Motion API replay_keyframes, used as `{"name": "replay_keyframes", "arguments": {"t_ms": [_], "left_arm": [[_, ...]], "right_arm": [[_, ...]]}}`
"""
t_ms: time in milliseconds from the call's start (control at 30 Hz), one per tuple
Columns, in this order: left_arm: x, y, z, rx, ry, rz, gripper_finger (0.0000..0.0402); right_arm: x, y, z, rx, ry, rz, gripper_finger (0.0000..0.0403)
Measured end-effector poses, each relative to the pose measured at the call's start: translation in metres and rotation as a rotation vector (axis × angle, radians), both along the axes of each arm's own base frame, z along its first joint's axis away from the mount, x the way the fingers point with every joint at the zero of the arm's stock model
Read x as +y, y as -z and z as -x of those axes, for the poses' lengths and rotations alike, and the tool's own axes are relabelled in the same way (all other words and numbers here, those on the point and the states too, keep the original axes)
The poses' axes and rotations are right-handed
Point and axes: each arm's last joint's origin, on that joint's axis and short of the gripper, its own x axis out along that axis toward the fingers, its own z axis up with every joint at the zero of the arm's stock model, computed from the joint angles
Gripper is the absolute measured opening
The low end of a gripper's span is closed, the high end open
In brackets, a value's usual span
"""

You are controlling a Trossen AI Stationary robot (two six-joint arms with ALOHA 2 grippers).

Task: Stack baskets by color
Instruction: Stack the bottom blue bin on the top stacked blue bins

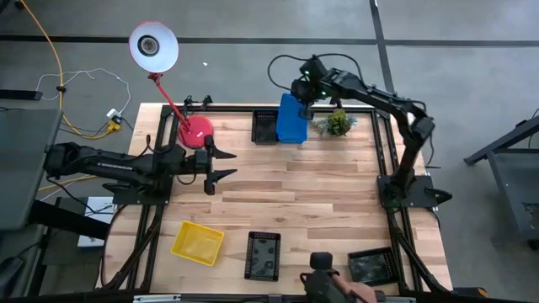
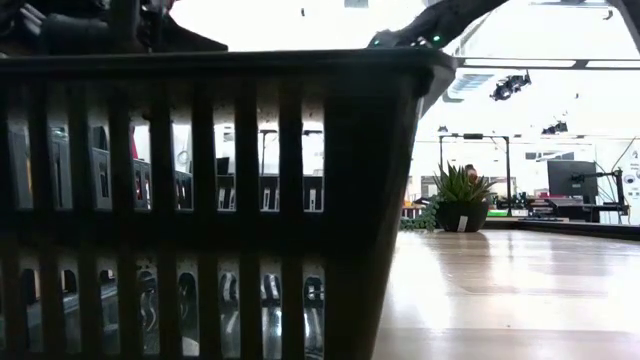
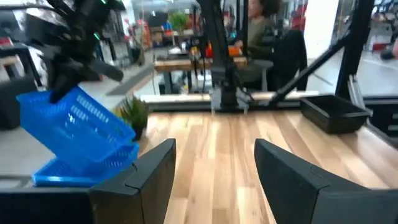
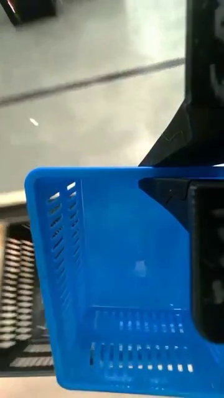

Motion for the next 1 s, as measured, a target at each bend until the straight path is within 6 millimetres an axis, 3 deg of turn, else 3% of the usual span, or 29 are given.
{"name": "replay_keyframes", "arguments": {"t_ms": [167,400,800,1000], "left_arm": [[0.004,0.007,-0.009,0.055,-0.020,0.025,0.0207],[0.005,0.012,-0.014,0.088,-0.020,0.030,0.0207],[0.005,0.010,-0.014,0.068,-0.022,0.025,0.0207],[0.005,0.010,-0.014,0.072,-0.021,0.000,0.0207]], "right_arm": [[-0.010,0.008,-0.010,0.156,-0.009,-0.044,0.0000],[-0.014,0.014,-0.016,0.178,-0.074,-0.056,0.0000],[-0.004,0.017,-0.020,0.224,-0.077,-0.077,0.0003],[0.008,0.017,-0.028,0.239,-0.079,-0.057,0.0064]]}}
